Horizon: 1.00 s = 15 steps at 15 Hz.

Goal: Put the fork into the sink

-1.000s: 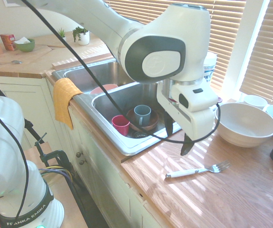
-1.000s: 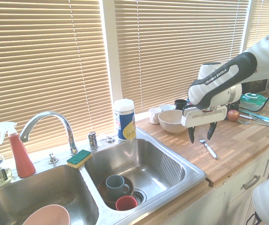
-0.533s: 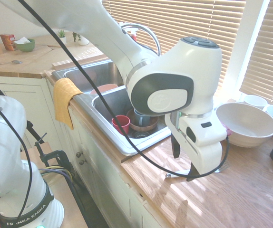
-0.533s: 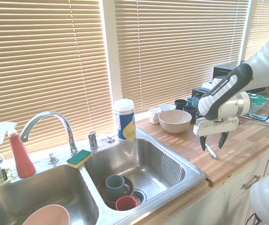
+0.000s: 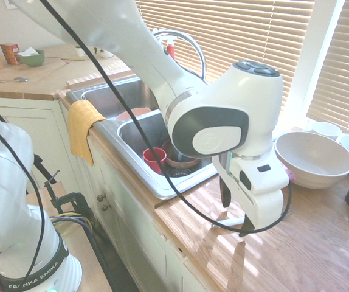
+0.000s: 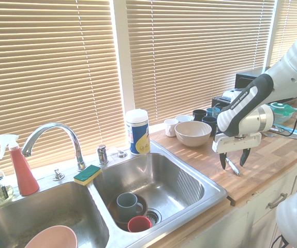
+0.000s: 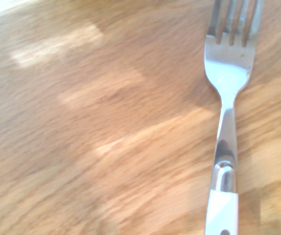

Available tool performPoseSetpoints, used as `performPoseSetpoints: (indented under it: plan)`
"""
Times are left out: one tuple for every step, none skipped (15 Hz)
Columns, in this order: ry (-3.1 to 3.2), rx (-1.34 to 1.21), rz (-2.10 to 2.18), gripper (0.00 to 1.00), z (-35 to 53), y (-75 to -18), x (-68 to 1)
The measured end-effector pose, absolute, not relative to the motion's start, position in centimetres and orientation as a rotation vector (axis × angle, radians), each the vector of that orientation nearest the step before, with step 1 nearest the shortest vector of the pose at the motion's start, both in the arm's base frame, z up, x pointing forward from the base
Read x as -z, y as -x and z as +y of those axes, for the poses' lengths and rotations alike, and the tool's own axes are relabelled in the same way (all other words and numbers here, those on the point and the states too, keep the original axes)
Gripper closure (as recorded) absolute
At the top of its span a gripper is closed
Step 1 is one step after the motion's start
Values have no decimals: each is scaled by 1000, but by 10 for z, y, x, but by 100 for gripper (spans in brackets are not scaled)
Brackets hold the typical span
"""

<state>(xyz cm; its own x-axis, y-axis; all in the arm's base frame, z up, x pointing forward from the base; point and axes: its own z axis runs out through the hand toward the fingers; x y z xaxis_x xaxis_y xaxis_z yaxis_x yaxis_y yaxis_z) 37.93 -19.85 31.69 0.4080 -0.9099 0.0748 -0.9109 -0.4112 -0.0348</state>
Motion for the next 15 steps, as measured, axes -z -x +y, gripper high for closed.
performPoseSetpoints:
  plan:
    - [-2626,-127,-1698,100,-199,-379,-316]
    - [-2626,-126,-1698,100,-198,-380,-316]
    - [-2626,-125,-1697,100,-198,-380,-315]
    - [-2626,-123,-1700,100,-199,-380,-314]
    - [-2625,-124,-1703,100,-199,-380,-313]
    - [-2625,-128,-1705,100,-199,-380,-313]
    - [-2625,-131,-1707,100,-199,-380,-313]
    - [-2625,-134,-1707,100,-199,-380,-313]
    - [-2625,-136,-1707,100,-199,-380,-313]
    - [-2626,-137,-1706,100,-199,-381,-313]
    - [-2626,-138,-1705,100,-199,-381,-313]
    - [-2626,-139,-1705,100,-199,-381,-313]
    - [-2625,-141,-1708,100,-199,-381,-313]
    - [-2622,-147,-1715,100,-201,-380,-314]
    - [-2617,-154,-1723,100,-204,-380,-315]
